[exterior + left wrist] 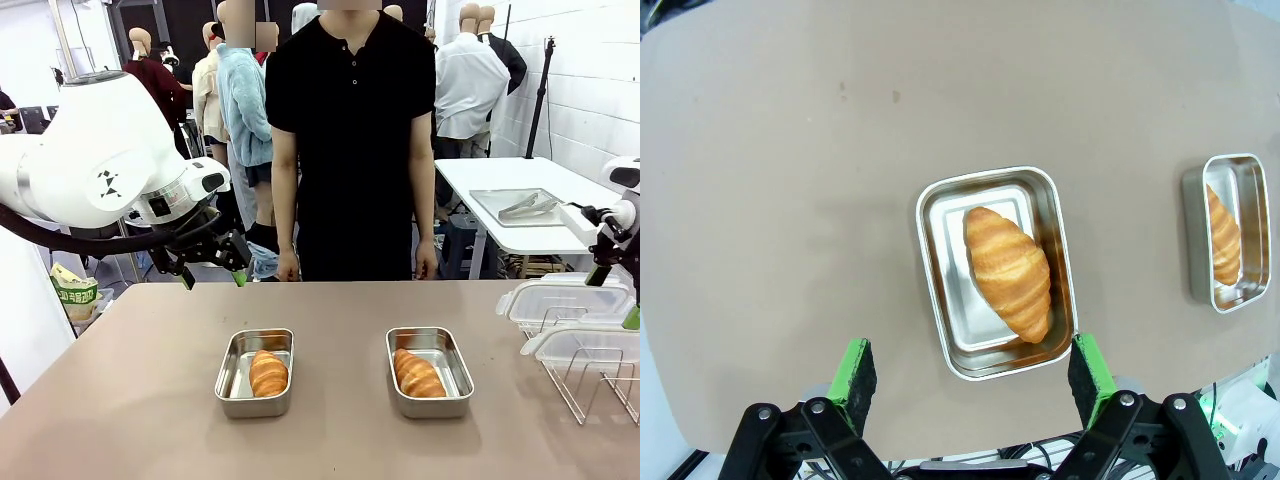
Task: Place the bread in airtight containers.
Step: Pick up one Airtight Container lid and hand it to the human.
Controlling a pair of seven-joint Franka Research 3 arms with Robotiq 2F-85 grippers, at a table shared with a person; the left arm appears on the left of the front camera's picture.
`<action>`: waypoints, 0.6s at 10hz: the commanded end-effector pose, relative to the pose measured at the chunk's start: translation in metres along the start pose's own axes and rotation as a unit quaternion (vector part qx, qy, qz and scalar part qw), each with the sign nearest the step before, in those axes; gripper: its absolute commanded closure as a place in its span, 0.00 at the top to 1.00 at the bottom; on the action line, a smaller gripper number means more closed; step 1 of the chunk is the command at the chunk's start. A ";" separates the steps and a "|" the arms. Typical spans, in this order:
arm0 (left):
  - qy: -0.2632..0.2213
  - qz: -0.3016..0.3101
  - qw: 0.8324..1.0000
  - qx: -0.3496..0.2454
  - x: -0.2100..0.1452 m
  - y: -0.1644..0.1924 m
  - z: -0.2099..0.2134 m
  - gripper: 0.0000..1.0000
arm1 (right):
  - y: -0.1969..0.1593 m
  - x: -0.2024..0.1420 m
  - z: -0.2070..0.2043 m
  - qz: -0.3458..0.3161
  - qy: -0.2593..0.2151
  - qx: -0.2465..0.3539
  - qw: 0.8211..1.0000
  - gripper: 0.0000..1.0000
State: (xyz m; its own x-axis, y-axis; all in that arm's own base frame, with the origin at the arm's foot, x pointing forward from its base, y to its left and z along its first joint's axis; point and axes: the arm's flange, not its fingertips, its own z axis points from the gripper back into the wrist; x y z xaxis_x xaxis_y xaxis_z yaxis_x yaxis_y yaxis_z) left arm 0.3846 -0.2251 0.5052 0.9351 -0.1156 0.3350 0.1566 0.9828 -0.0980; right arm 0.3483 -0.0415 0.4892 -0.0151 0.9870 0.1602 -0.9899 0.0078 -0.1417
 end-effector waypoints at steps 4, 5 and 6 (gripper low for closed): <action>-0.002 0.000 1.000 0.004 0.001 0.001 0.001 1.00 | 0.003 -0.005 -0.024 -0.017 0.020 0.013 1.000 1.00; -0.002 0.000 1.000 0.004 0.001 0.001 0.001 1.00 | 0.002 -0.007 -0.028 -0.020 0.025 0.018 0.999 1.00; -0.002 0.000 1.000 0.004 0.001 0.001 0.001 1.00 | -0.001 -0.010 -0.035 -0.021 0.024 0.025 0.999 1.00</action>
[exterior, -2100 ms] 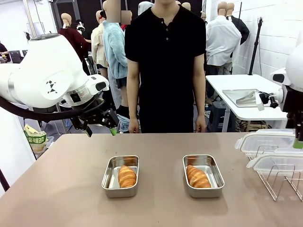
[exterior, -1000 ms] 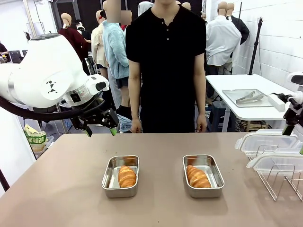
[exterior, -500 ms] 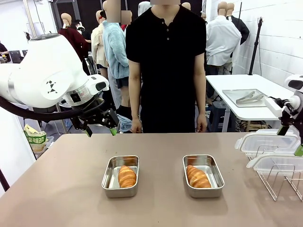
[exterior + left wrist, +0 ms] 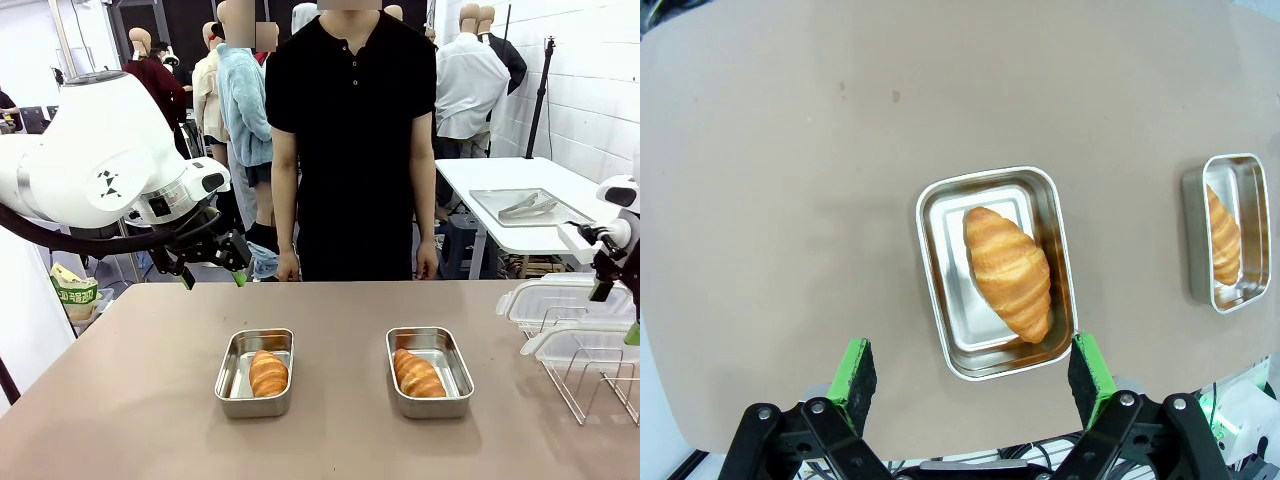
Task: Place the bread in airtight containers.
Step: Pick up one Airtight Container lid and hand it to the human.
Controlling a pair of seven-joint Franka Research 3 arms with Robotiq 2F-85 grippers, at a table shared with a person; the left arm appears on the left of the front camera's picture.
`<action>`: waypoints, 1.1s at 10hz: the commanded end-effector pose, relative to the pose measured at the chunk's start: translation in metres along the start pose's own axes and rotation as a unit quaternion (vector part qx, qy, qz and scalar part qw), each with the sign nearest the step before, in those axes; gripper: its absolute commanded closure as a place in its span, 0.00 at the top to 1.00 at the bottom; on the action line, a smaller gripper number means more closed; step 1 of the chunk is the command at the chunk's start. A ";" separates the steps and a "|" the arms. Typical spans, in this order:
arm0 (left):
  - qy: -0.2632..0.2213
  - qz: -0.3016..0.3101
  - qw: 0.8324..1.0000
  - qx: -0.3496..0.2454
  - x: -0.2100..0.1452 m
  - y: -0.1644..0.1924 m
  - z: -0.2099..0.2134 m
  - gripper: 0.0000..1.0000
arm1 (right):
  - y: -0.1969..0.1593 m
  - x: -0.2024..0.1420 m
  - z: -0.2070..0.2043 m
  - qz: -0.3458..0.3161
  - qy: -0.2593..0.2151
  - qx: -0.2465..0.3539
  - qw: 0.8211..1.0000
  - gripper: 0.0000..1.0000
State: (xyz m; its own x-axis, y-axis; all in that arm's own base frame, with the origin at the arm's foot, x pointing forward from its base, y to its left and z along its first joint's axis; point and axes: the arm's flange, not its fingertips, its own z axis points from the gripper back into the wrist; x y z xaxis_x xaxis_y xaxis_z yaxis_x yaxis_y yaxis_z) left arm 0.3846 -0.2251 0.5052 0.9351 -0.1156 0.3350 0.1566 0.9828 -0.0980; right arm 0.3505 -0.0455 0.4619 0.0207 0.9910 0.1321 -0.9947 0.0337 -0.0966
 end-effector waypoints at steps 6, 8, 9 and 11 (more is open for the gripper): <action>-0.002 0.000 1.000 0.004 0.001 0.001 0.001 1.00 | -0.013 -0.009 -0.039 -0.019 0.001 0.004 1.000 1.00; -0.002 0.000 1.000 0.004 0.001 0.001 0.001 1.00 | -0.013 -0.011 -0.045 -0.021 -0.001 0.008 1.000 1.00; -0.002 0.000 1.000 0.004 0.001 0.001 0.001 1.00 | -0.014 -0.010 -0.048 -0.018 -0.002 0.006 1.000 1.00; -0.002 0.000 1.000 0.004 0.001 0.001 0.001 1.00 | -0.014 -0.009 -0.052 -0.018 -0.001 0.006 1.000 1.00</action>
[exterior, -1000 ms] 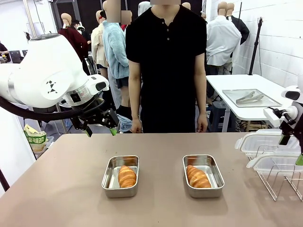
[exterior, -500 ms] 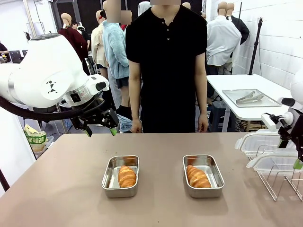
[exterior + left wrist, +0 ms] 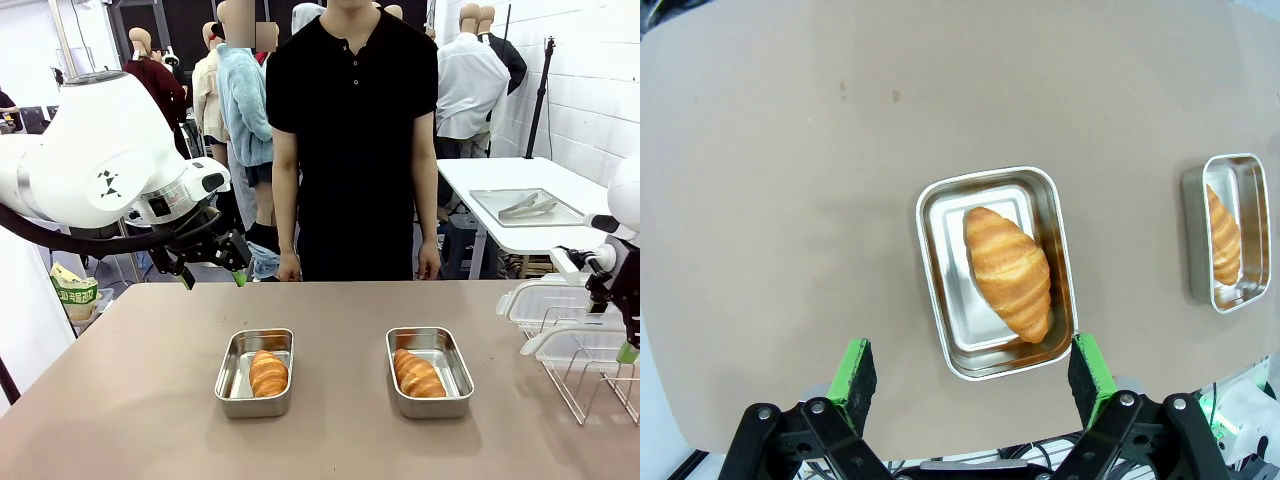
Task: Place the bread in airtight containers.
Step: Pick up one Airtight Container lid and hand it to the human.
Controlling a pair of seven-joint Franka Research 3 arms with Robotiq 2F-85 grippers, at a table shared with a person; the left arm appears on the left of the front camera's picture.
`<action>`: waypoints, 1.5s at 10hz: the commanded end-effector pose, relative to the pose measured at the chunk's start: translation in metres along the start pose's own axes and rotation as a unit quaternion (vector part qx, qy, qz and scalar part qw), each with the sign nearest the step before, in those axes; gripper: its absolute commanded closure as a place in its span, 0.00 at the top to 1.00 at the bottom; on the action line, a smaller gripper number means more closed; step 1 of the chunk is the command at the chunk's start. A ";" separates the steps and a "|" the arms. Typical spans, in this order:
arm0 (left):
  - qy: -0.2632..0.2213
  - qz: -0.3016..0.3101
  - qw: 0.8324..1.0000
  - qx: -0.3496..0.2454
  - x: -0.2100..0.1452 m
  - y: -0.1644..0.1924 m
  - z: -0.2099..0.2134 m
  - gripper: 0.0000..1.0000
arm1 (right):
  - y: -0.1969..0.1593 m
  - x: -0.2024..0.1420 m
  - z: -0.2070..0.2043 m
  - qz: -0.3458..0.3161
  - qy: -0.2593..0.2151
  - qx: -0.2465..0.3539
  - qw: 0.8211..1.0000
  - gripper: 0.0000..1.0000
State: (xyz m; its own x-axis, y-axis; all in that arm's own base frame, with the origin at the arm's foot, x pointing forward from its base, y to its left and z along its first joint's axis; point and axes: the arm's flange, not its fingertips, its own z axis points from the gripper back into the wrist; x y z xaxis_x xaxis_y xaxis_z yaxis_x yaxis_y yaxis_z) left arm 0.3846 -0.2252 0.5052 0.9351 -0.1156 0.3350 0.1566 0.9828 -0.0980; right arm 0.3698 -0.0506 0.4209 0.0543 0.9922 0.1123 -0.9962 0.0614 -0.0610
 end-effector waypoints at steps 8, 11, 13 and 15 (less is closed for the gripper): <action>-0.002 0.000 1.000 0.004 0.001 0.001 0.001 1.00 | -0.002 0.003 -0.014 0.012 0.003 -0.002 1.000 0.00; -0.002 0.000 1.000 0.004 0.001 0.001 0.001 1.00 | -0.003 0.005 -0.014 0.020 0.005 0.004 1.000 0.00; -0.002 0.000 1.000 0.004 0.001 0.001 0.001 1.00 | -0.002 0.006 -0.013 0.019 0.006 0.004 1.000 0.00; -0.002 0.000 1.000 0.004 0.001 0.001 0.001 1.00 | -0.002 0.006 -0.012 0.020 -0.001 0.004 1.000 0.00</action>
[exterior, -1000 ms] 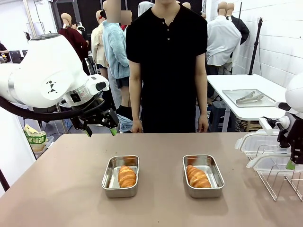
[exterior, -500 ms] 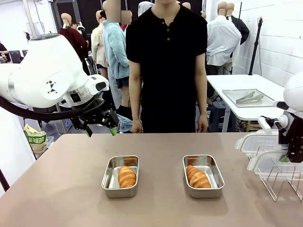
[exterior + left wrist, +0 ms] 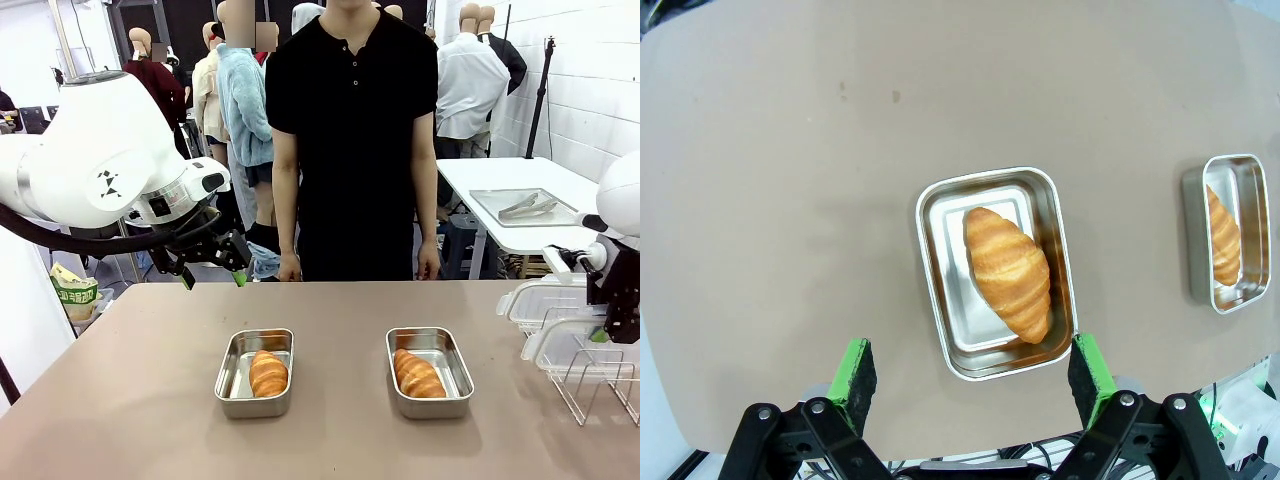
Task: Place the bread in airtight containers.
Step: Pick up one Airtight Container lid and hand it to the human.
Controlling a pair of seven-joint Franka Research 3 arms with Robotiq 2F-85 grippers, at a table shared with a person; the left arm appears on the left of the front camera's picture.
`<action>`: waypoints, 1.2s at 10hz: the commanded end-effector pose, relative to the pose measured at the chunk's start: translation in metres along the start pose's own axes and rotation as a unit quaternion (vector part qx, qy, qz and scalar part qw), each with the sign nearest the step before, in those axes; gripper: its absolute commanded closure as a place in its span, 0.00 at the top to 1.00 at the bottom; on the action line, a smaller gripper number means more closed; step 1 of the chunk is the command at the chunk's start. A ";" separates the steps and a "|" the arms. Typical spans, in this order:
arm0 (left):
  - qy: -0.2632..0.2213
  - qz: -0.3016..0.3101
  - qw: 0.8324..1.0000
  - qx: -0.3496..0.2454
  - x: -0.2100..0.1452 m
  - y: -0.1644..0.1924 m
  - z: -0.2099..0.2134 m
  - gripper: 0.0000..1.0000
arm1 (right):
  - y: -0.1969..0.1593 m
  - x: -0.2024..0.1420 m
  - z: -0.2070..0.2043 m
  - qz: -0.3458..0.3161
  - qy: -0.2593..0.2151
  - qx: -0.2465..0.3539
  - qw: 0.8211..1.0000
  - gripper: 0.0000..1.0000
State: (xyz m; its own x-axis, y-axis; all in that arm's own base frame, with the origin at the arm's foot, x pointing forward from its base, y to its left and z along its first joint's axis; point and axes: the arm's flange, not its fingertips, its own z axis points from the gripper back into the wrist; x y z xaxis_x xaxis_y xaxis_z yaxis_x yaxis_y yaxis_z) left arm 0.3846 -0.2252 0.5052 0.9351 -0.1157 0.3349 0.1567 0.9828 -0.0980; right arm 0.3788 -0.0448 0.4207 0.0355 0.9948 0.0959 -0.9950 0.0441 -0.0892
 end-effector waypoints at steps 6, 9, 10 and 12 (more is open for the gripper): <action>-0.002 0.000 1.000 0.004 0.001 0.001 0.001 1.00 | 0.022 0.011 0.026 0.007 0.016 0.015 1.000 0.00; -0.002 0.000 1.000 0.004 0.001 0.001 0.001 1.00 | 0.040 0.021 0.071 0.011 0.055 0.013 0.998 0.00; -0.002 0.000 1.000 0.004 0.001 0.001 0.001 1.00 | 0.046 0.024 0.086 0.013 0.060 0.007 0.998 0.00; -0.002 0.000 1.000 0.004 0.001 0.001 0.001 1.00 | 0.050 0.031 0.118 0.014 0.048 -0.012 0.999 0.00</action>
State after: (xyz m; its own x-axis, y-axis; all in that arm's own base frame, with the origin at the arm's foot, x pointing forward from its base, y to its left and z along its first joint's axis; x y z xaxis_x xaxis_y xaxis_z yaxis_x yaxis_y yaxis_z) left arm 0.3847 -0.2252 0.5051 0.9352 -0.1157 0.3347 0.1567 0.9828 -0.0979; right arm 0.3219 -0.0277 0.5253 0.0097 1.0000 -0.0001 -0.9926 0.0096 -0.1206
